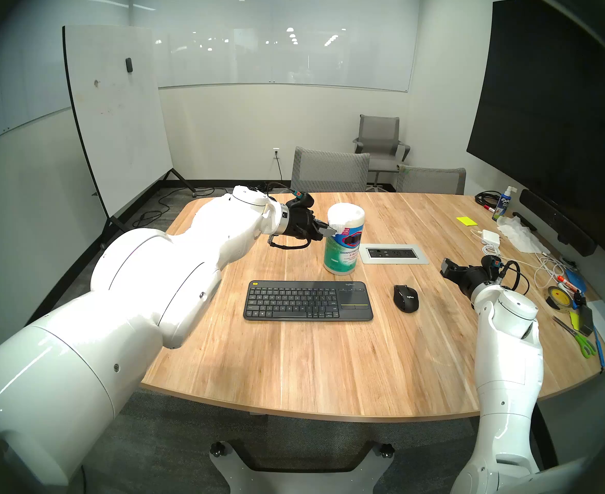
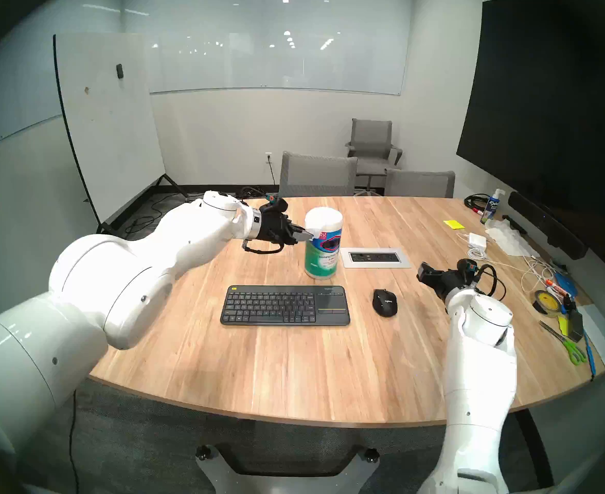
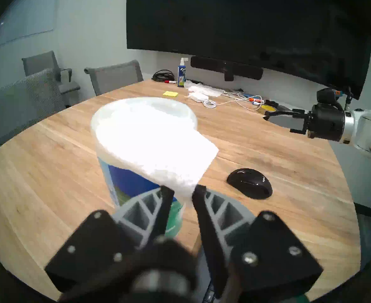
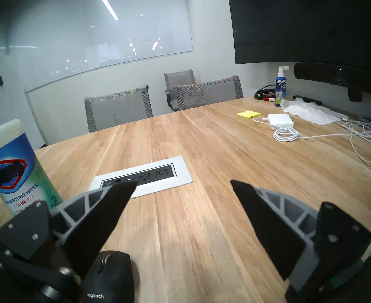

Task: Wipe the keyboards and mice with a disinfecting wipe, then set the wipe down

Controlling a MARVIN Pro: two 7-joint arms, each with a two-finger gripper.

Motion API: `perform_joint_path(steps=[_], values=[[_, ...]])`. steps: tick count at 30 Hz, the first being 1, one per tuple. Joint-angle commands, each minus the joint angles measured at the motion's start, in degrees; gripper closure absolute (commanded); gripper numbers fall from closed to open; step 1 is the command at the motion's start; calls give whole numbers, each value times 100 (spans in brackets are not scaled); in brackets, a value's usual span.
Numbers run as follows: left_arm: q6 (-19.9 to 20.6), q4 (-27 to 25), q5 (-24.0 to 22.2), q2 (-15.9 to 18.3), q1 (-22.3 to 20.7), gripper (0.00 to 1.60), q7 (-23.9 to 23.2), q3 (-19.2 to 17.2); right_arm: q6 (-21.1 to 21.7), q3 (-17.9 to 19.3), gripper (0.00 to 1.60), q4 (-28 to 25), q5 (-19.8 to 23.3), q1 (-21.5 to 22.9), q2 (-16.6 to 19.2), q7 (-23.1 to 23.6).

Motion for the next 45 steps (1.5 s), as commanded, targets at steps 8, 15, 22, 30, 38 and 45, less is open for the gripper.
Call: perform_joint_path(steps=[8,15,22,30,38,45], values=[[-114,-162,-19,35,-157,160,-236,-23,-15,-2,0,-122,3,65,6,-15],[-33,-437,-6,158,7,160,-456,-1,-15,-2,0,-122,3,65,6,-16],[137,-886,5,388,215,160,-627,11,-16,-2,0,-119,3,65,7,-14],[335,-1567,-21,660,485,160,-657,-53,-18,-3,0,-116,4,66,9,-12],[510,-2200,-43,916,676,160,-640,-140,-19,-3,0,-113,4,67,10,-10],[700,-2746,-67,1076,856,160,-577,-251,-19,-3,0,-113,4,67,10,-10]])
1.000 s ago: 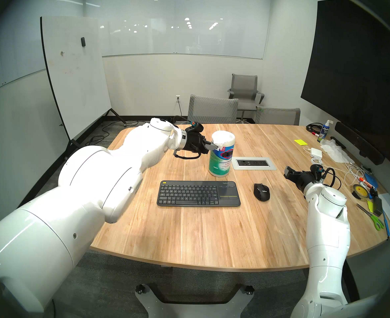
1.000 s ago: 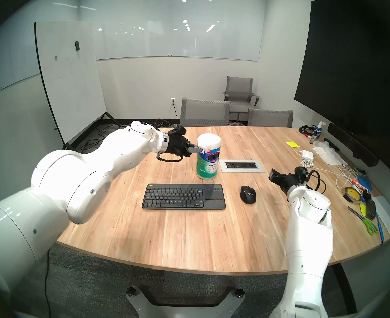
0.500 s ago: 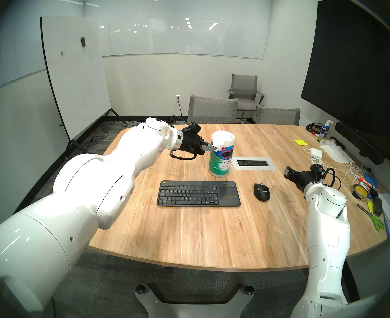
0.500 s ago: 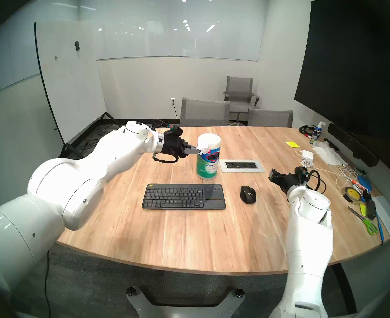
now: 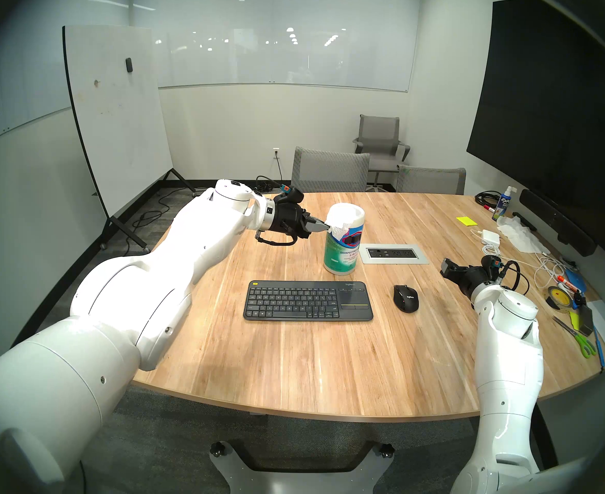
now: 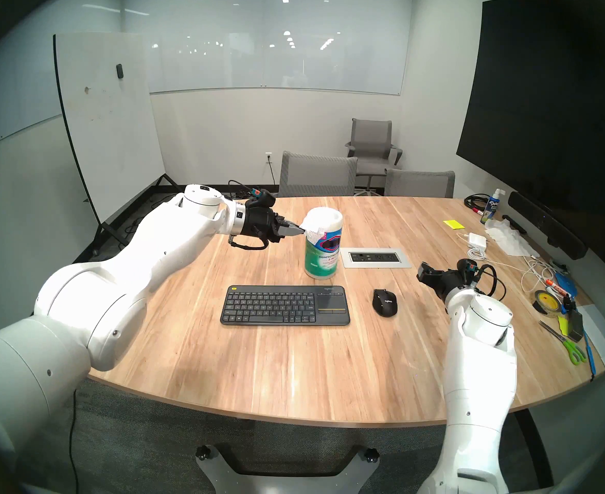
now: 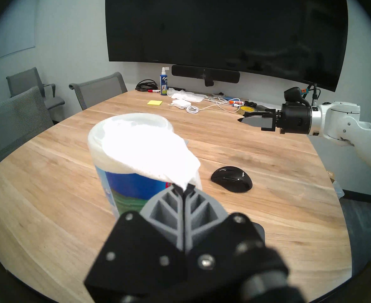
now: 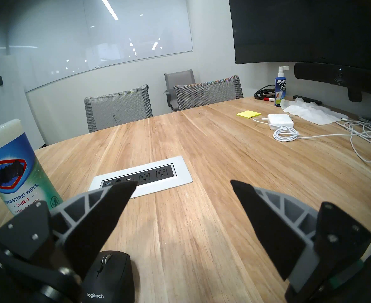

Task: Wipe the keyboards and mice with a disinfecting wipe, then set the wipe down

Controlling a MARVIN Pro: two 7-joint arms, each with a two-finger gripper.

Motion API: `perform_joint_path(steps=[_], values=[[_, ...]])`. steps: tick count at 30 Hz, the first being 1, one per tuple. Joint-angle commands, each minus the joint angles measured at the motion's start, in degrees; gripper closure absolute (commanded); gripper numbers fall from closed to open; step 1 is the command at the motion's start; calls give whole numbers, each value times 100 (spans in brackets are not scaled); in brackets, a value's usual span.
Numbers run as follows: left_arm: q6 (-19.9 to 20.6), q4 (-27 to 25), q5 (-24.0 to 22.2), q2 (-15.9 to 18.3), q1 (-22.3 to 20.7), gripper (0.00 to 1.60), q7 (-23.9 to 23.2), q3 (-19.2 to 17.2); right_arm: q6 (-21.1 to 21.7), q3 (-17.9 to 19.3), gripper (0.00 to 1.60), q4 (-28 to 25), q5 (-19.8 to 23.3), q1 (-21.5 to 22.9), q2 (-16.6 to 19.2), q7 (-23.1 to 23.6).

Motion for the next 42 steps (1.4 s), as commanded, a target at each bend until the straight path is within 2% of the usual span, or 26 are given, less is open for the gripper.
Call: perform_joint_path(steps=[1,9,17,24,42], values=[[177,-690,-64,209,66,160,88,-140,-19,-3,0,-114,4,67,10,-10],[447,-1320,-89,388,301,160,112,-230,-19,-3,0,-114,4,67,9,-10],[760,-1906,-92,622,619,160,-63,-201,-19,-3,0,-113,4,67,10,-10],[1013,-2459,-81,936,861,160,-244,-224,-21,-3,0,-108,5,69,12,-7],[1602,-4002,-167,1715,1531,160,-503,-569,-23,-3,0,-99,5,71,15,-3]])
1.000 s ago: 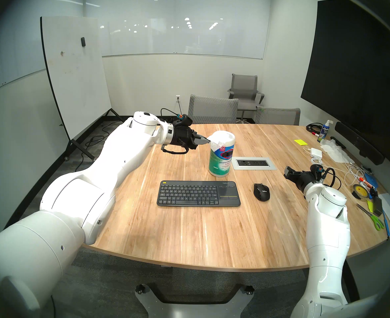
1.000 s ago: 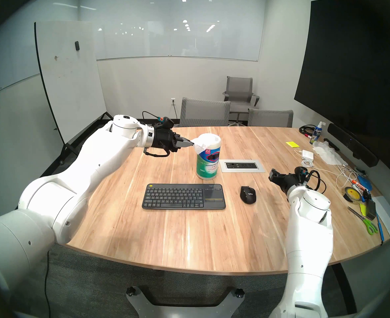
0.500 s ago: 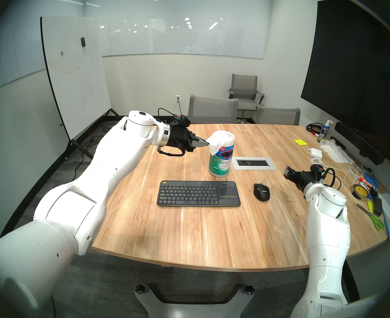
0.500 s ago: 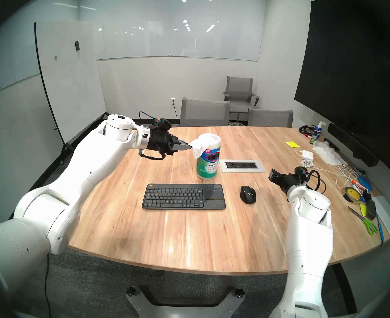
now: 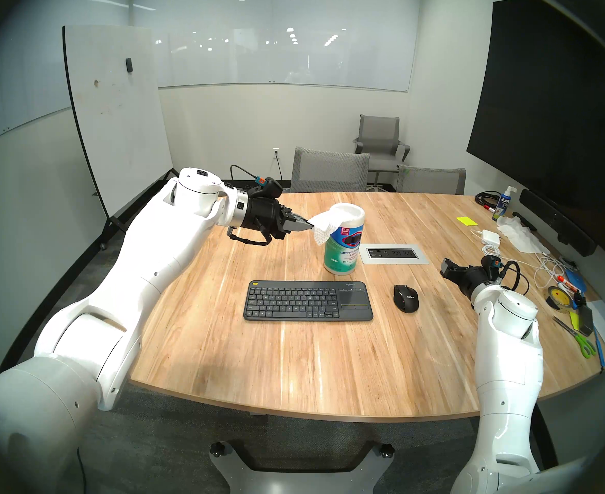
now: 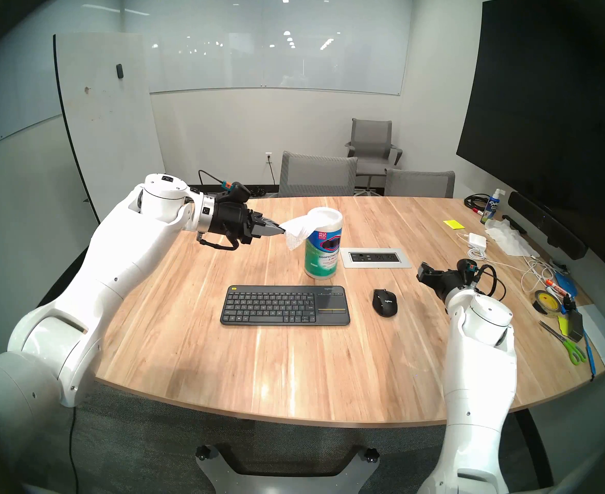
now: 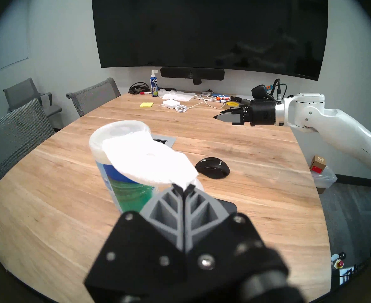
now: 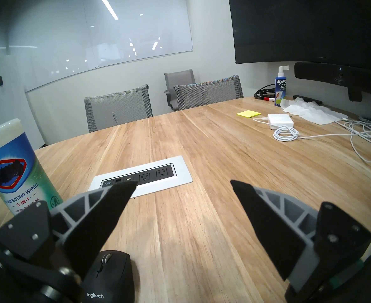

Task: Wipe the keyboards and mice with a disinfecting wipe, then set the wipe down

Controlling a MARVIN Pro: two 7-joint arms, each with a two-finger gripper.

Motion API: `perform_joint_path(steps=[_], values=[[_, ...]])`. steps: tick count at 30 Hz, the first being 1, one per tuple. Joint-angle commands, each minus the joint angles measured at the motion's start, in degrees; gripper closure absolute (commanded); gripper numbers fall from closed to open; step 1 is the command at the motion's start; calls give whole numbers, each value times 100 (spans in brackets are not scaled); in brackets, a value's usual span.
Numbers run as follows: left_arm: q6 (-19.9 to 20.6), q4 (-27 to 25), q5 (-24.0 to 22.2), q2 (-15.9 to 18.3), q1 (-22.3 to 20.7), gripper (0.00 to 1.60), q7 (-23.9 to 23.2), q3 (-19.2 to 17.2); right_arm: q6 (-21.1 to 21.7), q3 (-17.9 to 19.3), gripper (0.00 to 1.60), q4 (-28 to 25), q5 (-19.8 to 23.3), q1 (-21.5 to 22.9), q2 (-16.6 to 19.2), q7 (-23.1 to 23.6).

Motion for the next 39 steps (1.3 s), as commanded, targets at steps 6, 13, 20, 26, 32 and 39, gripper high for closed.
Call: perform_joint_path(steps=[6,13,20,26,32,39], values=[[440,-1089,-109,603,479,160,-77,-340,-23,-3,0,-106,5,71,15,-4],[726,-1688,-130,882,832,160,-55,-538,-23,-3,0,-109,5,71,14,-5],[1031,-2235,-96,1133,1172,160,-12,-684,-22,-3,0,-113,4,70,12,-8],[1261,-2751,-42,1448,1654,160,194,-863,-21,-3,0,-117,4,69,11,-9],[1465,-3073,-78,1540,2166,160,694,-1283,-19,-2,0,-123,3,67,8,-13],[1302,-2691,-64,1487,2227,160,934,-1511,-16,-2,0,-128,2,65,6,-16]])
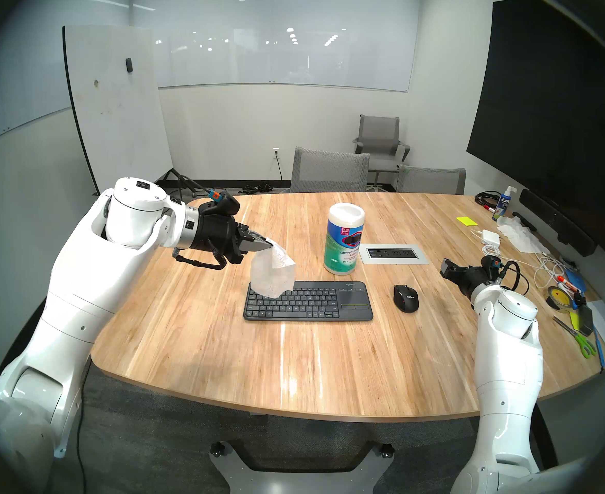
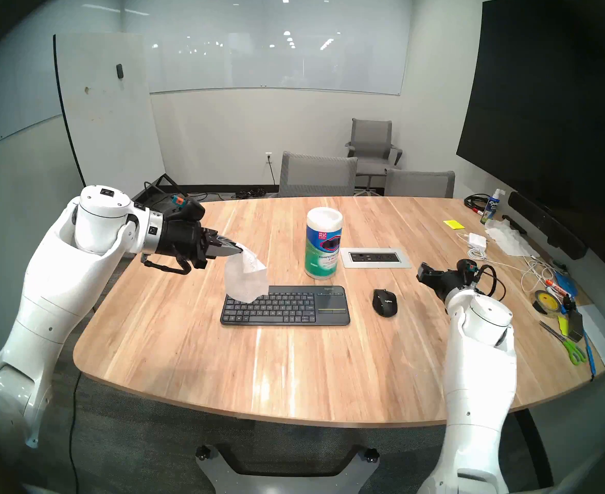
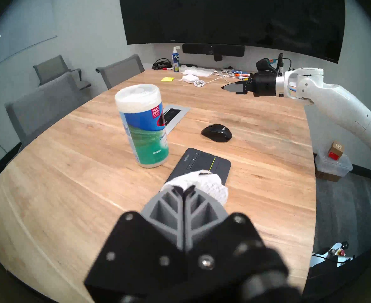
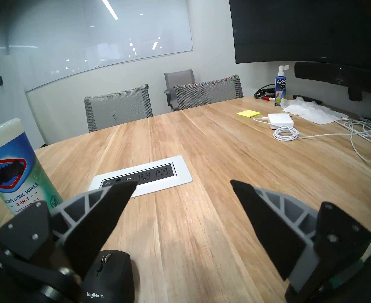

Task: Wipe the keyboards and mice with a disinfecting wipe, then set the wipe down

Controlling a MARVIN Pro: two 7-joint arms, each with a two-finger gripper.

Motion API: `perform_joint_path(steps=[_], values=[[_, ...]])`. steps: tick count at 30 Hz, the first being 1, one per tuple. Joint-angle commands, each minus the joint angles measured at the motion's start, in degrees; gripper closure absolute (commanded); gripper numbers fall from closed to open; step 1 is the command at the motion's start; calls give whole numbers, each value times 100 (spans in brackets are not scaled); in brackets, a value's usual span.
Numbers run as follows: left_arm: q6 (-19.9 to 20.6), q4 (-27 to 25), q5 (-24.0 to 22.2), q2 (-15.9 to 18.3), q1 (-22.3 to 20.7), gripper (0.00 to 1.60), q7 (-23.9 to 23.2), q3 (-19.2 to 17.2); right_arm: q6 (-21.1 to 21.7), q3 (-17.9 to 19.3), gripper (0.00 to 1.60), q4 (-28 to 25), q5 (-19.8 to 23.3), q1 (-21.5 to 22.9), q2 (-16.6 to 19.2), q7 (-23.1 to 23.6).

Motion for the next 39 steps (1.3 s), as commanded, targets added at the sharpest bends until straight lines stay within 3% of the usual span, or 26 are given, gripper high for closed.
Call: perform_joint_path(steps=[1,19,39], values=[[-136,152,3,19,190,160,262,-297,-16,-2,0,-134,2,65,6,-17],[-475,745,-92,-63,173,160,271,-252,-13,-3,0,-137,3,64,5,-21],[-609,1427,-12,-241,-100,160,209,85,-14,-3,0,-136,4,64,6,-20]])
